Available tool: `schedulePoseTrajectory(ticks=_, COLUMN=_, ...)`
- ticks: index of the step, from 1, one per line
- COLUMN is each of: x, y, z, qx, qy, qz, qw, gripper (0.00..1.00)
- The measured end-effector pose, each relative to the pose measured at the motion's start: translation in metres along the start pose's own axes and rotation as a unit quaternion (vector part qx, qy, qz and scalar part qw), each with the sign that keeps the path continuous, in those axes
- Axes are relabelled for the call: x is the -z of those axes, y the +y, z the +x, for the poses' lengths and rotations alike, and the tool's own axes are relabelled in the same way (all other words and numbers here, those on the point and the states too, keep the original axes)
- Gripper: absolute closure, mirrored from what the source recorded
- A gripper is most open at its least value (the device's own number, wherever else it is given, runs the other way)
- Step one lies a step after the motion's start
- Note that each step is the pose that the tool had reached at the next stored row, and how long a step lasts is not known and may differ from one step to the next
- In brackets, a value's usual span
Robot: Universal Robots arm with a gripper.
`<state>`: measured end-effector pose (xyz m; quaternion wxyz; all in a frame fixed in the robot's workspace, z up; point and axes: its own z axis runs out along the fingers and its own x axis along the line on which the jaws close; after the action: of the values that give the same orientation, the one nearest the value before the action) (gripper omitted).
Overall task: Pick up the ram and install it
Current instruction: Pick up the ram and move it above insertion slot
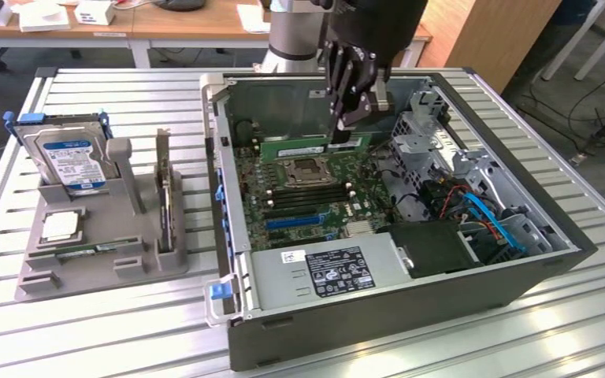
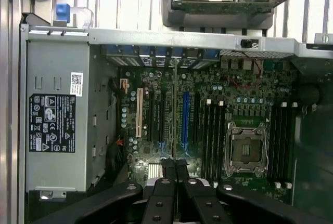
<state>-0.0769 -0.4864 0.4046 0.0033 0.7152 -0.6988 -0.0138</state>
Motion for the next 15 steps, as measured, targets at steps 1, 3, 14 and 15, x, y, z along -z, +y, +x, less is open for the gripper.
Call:
schedulePoseTrajectory(ticks=1, x=0.0000, y=-0.0025, z=0.000, qx=0.000, qy=0.0000, qz=0.0000, qw=1.0000, gripper=0.89)
schedulePoseTrajectory(ticks=3, x=0.0001, y=-0.0073, z=0.000, qx=0.000, qy=0.0000, qz=0.0000, qw=1.0000, gripper=0.89)
schedulePoseTrajectory(ticks=14, x=0.0005, y=-0.0297, z=-0.001, qx=0.000, qy=-0.0001, qz=0.0000, qw=1.0000, gripper=0.89)
schedulePoseTrajectory(ticks=15, x=0.0006, y=-0.0306, z=-0.001, qx=0.000, qy=0.0000, qz=-0.0001, qw=1.0000, gripper=0.89)
